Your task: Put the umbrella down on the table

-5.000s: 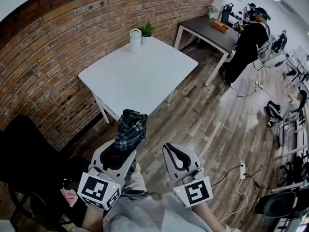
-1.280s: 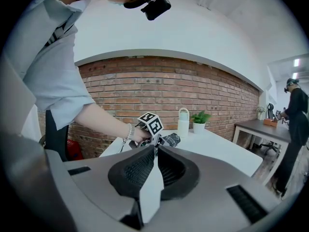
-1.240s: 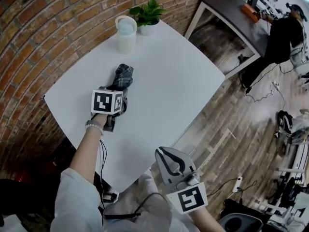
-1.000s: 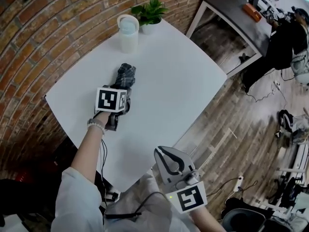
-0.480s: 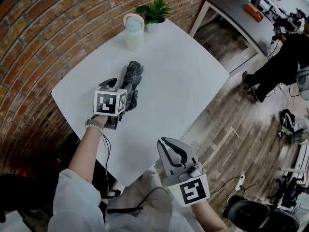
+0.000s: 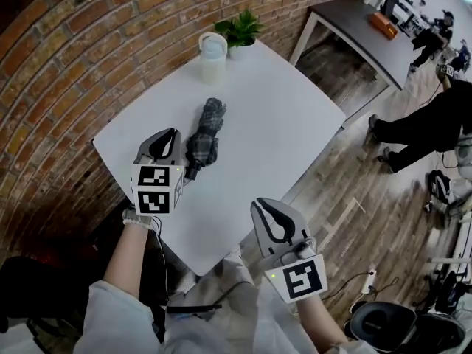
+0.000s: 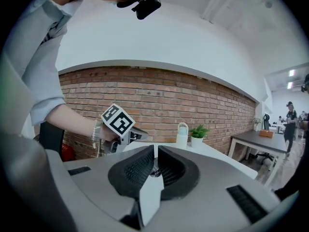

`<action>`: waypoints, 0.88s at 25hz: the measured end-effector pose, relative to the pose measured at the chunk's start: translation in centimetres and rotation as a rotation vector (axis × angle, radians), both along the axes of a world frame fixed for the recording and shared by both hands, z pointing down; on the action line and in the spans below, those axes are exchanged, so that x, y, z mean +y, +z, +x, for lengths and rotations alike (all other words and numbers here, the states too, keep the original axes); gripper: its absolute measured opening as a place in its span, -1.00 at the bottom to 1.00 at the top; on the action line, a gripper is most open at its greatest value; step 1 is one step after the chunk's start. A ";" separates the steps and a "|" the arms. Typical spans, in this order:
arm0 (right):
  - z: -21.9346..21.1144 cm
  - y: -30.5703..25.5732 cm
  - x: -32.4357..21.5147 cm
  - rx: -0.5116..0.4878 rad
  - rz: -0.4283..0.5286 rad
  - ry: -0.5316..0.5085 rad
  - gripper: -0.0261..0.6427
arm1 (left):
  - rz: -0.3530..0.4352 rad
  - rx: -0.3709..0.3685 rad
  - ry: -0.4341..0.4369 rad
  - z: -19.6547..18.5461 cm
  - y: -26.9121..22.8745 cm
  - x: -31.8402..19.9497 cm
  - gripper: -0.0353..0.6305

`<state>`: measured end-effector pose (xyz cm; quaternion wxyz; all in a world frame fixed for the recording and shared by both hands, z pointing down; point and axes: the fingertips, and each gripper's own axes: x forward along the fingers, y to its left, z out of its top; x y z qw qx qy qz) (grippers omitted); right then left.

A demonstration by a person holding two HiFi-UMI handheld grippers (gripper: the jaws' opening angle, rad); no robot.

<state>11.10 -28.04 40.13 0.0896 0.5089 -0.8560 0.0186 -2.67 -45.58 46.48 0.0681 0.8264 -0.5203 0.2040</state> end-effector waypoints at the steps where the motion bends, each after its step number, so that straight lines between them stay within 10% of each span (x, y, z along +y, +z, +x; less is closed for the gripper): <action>1: -0.2 -0.5 0.2 0.001 0.008 0.000 -0.76 | 0.020 -0.004 -0.002 -0.3 -0.9 0.8 -0.81; 22: -2.4 -7.2 4.8 0.005 0.084 -0.011 -0.76 | 0.219 0.136 0.104 -2.6 -13.6 17.5 -0.83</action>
